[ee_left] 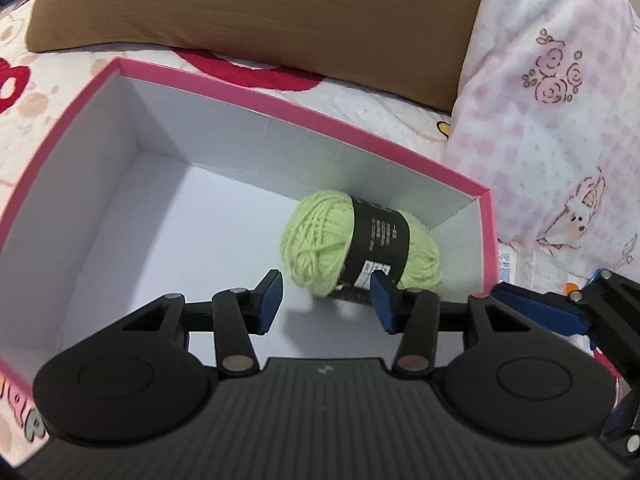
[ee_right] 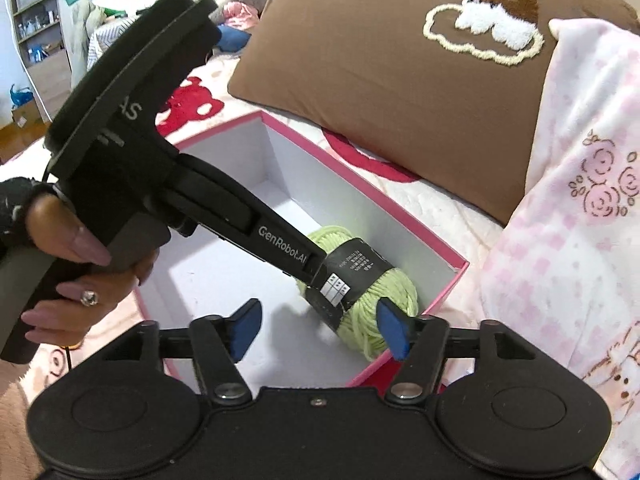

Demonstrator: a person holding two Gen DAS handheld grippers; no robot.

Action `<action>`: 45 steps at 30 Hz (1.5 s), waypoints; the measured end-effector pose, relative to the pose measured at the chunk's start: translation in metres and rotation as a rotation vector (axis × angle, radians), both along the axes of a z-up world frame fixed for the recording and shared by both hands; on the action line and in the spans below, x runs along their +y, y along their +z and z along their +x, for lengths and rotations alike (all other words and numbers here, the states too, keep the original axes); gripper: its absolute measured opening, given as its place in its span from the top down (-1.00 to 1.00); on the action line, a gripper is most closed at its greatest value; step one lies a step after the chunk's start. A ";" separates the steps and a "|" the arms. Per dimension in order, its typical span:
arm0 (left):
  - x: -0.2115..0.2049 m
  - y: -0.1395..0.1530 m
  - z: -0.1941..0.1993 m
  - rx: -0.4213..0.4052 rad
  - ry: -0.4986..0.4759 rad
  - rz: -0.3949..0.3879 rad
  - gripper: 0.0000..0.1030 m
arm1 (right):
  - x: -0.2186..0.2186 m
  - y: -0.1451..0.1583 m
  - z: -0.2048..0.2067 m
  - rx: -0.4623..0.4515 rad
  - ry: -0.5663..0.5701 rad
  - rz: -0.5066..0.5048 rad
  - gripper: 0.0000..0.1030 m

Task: Organize objects
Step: 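Open the left gripper to release the yarn inside the box, then withdraw the left gripper and move it to the purple plush toy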

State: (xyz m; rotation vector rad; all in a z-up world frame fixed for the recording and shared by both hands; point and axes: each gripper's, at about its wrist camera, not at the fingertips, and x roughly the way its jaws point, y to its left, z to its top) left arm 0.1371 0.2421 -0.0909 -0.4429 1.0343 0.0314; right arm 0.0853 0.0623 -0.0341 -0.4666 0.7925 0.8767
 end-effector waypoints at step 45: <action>-0.134 0.152 -0.168 -0.103 -0.163 0.187 -0.87 | -0.141 0.103 -0.131 0.011 -0.048 0.062 -0.80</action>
